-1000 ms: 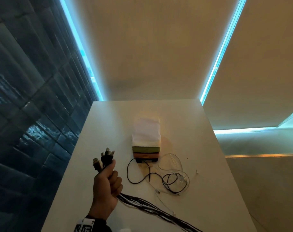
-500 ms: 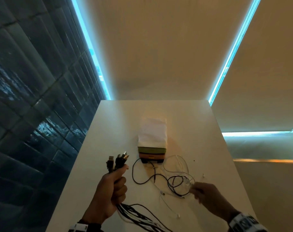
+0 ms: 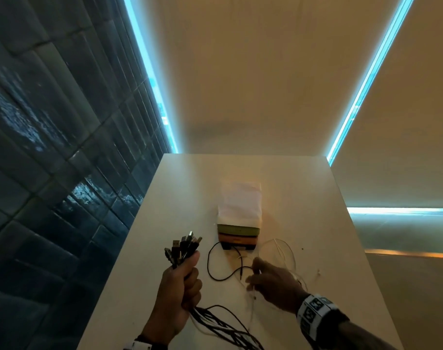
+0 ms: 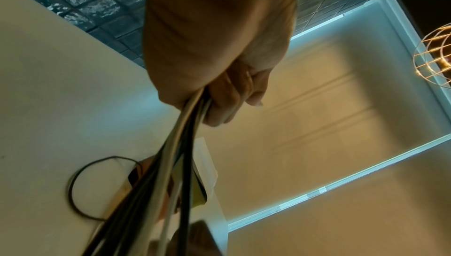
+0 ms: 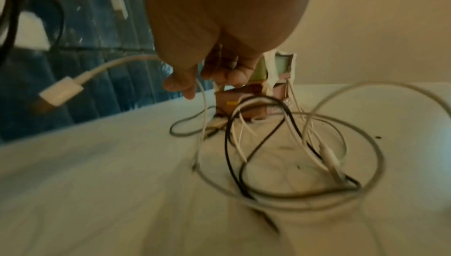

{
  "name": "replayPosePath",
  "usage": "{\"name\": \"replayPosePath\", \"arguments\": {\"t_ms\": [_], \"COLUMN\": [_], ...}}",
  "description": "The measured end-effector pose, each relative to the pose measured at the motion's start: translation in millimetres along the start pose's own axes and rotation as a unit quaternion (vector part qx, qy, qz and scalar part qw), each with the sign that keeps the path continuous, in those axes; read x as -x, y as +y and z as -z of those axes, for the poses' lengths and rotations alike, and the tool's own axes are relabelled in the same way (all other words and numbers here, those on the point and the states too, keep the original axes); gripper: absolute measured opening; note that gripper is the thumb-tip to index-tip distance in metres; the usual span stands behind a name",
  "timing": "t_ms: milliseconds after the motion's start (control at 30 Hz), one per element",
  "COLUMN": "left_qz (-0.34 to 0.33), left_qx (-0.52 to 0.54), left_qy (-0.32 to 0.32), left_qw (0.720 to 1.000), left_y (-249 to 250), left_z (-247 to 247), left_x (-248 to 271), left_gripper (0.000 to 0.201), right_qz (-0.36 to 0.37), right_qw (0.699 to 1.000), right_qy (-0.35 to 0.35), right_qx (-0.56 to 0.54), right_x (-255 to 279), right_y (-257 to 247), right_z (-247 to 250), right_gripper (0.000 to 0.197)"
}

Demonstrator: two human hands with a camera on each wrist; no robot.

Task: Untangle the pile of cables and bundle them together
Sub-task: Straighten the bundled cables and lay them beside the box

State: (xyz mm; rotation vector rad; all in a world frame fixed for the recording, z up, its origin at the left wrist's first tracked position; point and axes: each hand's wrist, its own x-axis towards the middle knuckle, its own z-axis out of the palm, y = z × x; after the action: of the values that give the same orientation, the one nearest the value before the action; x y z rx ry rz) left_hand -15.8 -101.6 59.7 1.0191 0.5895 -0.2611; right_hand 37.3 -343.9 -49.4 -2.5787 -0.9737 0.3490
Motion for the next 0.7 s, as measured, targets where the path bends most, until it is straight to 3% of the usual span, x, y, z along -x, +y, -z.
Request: {"name": "replayPosePath", "arguments": {"t_ms": [100, 200, 300, 433, 500, 633, 700], "left_qz": [-0.037, -0.073, -0.105, -0.136, -0.152, -0.162, -0.165], "left_qx": [0.030, 0.035, 0.039, 0.023, 0.012, -0.049, -0.083], "left_qy": [0.012, 0.025, 0.041, 0.060, 0.062, 0.072, 0.068], "left_qw": [0.999, 0.996, 0.993, 0.989, 0.986, 0.983, 0.980], "left_y": [-8.9, -16.0, -21.1, -22.8, -21.7, -23.5, -23.5], "left_z": [-6.0, -17.4, -29.5, -41.1, -44.6, -48.2, -52.0], "left_x": [-3.1, -6.8, -14.0, -20.2, -20.0, -17.9, -15.3], "left_gripper": [0.041, 0.042, 0.039, 0.024, 0.016, 0.031, 0.026], "right_qz": [-0.056, -0.095, -0.124, -0.077, -0.029, 0.013, 0.021], "right_qw": [0.992, 0.952, 0.921, 0.947, 0.945, 0.940, 0.937], "right_qy": [0.069, 0.144, 0.184, 0.131, 0.089, -0.021, -0.052], "right_qx": [-0.094, -0.252, -0.319, -0.283, -0.314, -0.340, -0.345], "right_x": [-20.0, -37.3, -44.9, -44.9, -41.8, -39.8, -39.5], "right_y": [2.0, -4.9, -19.3, -39.0, -48.3, -60.8, -66.1], "right_z": [16.4, 33.4, 50.8, 65.3, 68.6, 70.4, 73.1], "right_gripper": [0.015, 0.011, 0.012, 0.025, 0.028, 0.031, 0.028]}}
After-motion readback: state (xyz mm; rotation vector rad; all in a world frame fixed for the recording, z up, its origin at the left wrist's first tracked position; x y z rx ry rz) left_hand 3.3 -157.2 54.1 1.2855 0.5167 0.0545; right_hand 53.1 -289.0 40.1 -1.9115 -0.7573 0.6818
